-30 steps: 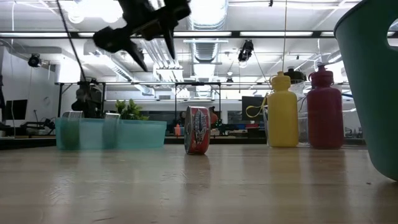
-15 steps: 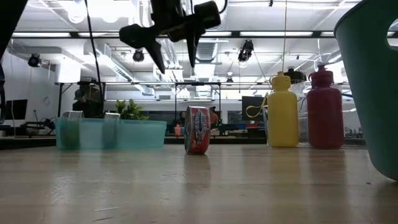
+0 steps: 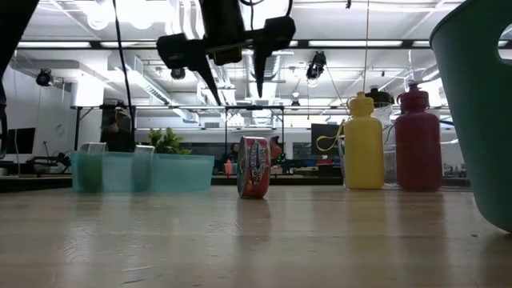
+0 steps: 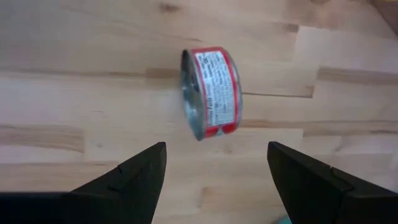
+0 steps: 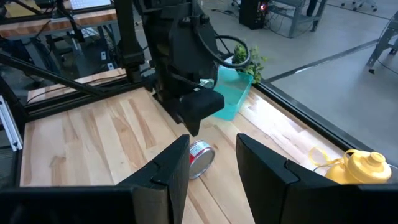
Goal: Pick & Place Food Item
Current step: Put the red tuna can into the blue transparent bin
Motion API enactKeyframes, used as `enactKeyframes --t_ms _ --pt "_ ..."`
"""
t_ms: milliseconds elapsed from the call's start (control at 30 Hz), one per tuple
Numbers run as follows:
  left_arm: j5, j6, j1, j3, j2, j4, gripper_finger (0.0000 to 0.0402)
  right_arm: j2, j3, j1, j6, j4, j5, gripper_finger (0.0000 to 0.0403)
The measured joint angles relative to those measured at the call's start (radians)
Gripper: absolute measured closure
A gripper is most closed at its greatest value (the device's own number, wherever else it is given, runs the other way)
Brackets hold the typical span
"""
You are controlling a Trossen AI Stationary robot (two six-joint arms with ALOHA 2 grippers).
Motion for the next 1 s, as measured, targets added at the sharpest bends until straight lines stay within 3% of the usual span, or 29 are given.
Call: enactKeyframes --t_ms 467,1000 --pt "0.019 -0.068 0.000 -0.051 0.063 0.132 0.0120 0.000 0.000 0.000 0.000 0.001 0.000 0.0278" --pt "-0.023 0.014 0.009 -0.051 0.186 0.184 0.0120 0.000 0.000 0.000 0.000 0.000 0.000 0.0278"
